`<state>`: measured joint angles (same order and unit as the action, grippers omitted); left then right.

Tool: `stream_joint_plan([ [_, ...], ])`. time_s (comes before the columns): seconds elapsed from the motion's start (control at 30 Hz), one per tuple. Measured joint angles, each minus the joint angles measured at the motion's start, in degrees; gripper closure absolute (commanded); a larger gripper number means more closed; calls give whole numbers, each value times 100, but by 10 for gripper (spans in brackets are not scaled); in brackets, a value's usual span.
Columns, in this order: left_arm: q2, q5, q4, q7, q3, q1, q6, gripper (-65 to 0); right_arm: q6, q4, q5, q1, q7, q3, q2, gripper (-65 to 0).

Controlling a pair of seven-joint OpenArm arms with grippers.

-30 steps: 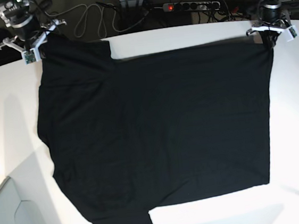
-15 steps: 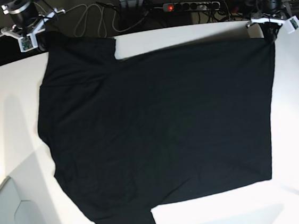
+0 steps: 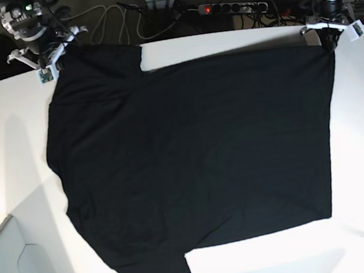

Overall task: Fold the T-shirt properly
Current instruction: 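Close both grippers on the shoulder corners of the black shirt, then lift the shoulder edge with both grippers, pulling it taut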

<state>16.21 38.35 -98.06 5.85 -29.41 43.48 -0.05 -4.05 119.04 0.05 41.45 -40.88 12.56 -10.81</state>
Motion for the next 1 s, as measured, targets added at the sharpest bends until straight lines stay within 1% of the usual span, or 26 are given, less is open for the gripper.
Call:
stream_joint_plan([
  [0.13,0,0,4,-2,0,-2,0,0,-2,0,2,-129,-188,0,-13,-6],
  [0.2,0,2,4,0,0,0,0,0,-46,0,2,-162,-398,0,-11,-6],
  [0.23,0,2,4,-2,0,0,0,0,-302,0,-4,-205,-535,7,-13,-6],
  [0.27,0,2,4,-2,0,-2,2,0,-647,0,-24,-225,-588,15,-13,-6],
  [0.3,2,2,4,-2,0,0,2,0,-898,0,-9,-225,-557,28,-7,-6],
  [0.33,2,0,4,-2,0,0,2,0,-1139,2,17,-225,-553,39,17,-6],
  [0.37,0,0,4,-2,0,-4,2,0,-1255,2,4,-229,-568,44,33,-6],
  [0.47,7,0,4,0,0,-22,2,0,-1263,0,-4,-291,-625,50,35,-8],
  [0.5,11,0,4,0,0,-48,2,0,-1261,0,-2,-317,-610,50,35,-23],
  [0.57,13,2,7,-2,-2,-118,2,0,-1263,2,-2,-317,-610,50,35,-90],
  [0.6,13,2,4,-4,-2,-136,2,0,-1263,0,-7,-317,-621,48,35,-134],
  [0.67,11,0,4,-2,-2,-122,0,0,-1261,0,-9,-330,-623,31,33,-256],
  [0.7,11,-2,7,0,-2,-111,0,0,-1266,2,-7,-332,-619,20,35,-302],
  [0.73,11,0,7,0,-2,-109,2,0,-1268,2,-2,-332,-612,2,35,-339],
  [0.77,11,-2,7,0,-2,-111,2,0,-1283,0,-2,-332,-612,-2,35,-360],
  [0.9,13,0,7,-2,-2,-122,0,0,-1283,-26,0,-474,-658,-155,4,-341],
  [1.0,15,-2,7,0,-2,-114,0,0,-1283,-192,-9,-640,-568,-142,2,-330],
])
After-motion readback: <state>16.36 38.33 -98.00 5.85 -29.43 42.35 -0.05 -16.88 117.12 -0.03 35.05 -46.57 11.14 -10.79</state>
